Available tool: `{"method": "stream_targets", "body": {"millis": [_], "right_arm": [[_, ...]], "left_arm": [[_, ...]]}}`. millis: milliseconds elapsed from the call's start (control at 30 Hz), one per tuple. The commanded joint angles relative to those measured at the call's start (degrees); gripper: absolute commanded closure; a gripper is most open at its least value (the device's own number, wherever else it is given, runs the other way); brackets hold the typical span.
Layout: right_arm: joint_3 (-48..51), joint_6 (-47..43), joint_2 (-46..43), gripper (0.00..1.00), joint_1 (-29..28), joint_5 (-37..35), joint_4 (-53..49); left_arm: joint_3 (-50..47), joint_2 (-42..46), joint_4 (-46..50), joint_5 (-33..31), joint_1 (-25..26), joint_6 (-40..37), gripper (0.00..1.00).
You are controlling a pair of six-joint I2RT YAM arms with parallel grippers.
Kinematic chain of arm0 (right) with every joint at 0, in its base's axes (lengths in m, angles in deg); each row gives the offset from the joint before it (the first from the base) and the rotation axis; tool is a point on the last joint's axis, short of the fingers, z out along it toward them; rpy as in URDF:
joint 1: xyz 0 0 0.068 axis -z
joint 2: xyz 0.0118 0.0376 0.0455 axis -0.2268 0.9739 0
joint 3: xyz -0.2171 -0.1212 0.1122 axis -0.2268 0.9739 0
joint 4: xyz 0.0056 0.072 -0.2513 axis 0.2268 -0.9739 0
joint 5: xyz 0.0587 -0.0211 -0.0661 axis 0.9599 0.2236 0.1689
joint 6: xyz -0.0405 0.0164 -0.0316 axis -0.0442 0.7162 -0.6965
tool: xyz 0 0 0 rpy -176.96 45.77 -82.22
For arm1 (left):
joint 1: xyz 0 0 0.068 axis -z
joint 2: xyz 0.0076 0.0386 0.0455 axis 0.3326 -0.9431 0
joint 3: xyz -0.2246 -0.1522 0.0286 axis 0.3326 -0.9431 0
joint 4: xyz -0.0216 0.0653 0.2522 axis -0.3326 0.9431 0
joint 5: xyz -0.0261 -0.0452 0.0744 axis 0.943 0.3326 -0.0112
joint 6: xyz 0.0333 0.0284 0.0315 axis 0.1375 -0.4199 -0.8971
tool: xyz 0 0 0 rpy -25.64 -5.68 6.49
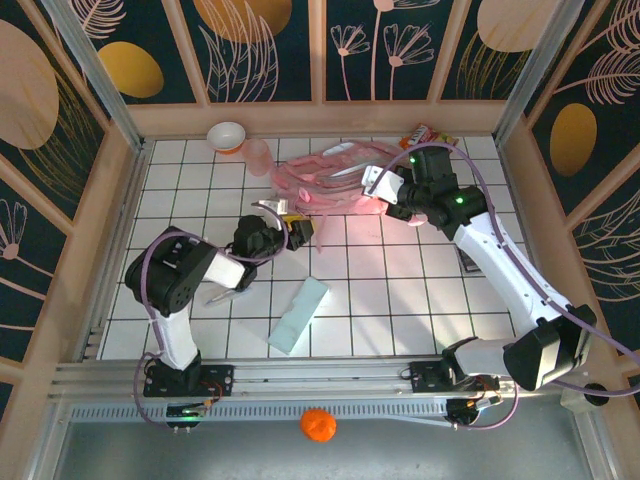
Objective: Pack the student bag
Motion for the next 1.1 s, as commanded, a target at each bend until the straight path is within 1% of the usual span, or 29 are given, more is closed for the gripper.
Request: {"method": "stream_targets", "body": {"millis": [0,33,167,200,267,467,633,800,967,1067], "right_arm": [[-3.74,2.11,-1.84,1.0,-0.75,2.29,4.59],[-3.76,2.27,-1.83,1.0,-0.78,2.25,4.57],[-3.76,3.72,-1.84,1.0,-0.84,0.34,5.39],[-3.42,4.25,-1.74,1.0,-0.91,-0.58,5.82],[-2.5,4.72,-1.68,1.0,-1.38,-2.5,6.44],[1.06,9.23,-1.39,1.0,-1.99,-7.02,9.5],[3.55,13.2,-1.48,1.0,-2.99,-7.69,11.63],[6.39,16.3,-1.69,1.0,-5.97,-7.68,14.05],[8.3,21.38,-0.87,1.0,-8.04,-11.48,17.04],[9.37,23.52,-0.44,1.0,-8.84,-11.72,18.47]], "left_arm": [[1.8,-1.9,-5.88,0.12,0.22,-1.36,0.5],[2.1,-2.34,-6.08,0.24,0.22,-1.36,0.53],[2.33,-2.7,-6.15,3.35,0.27,-1.19,0.87],[1.84,-2.48,-6.16,4.32,0.32,-1.19,0.93],[0.59,-1.38,-6.24,5.98,0.28,-1.47,1.0],[-2.92,3.36,-5.82,12.05,0.49,-1.89,1.0],[-3.62,6.94,-3.56,15.39,0.83,-2.4,1.0],[-1.88,10.14,1.47,16.66,1.33,-4.42,1.0],[0.8,13.31,7.81,19.83,2.07,-7.41,1.0],[1.48,14.74,9.49,21.39,2.36,-8.25,1.0]]}}
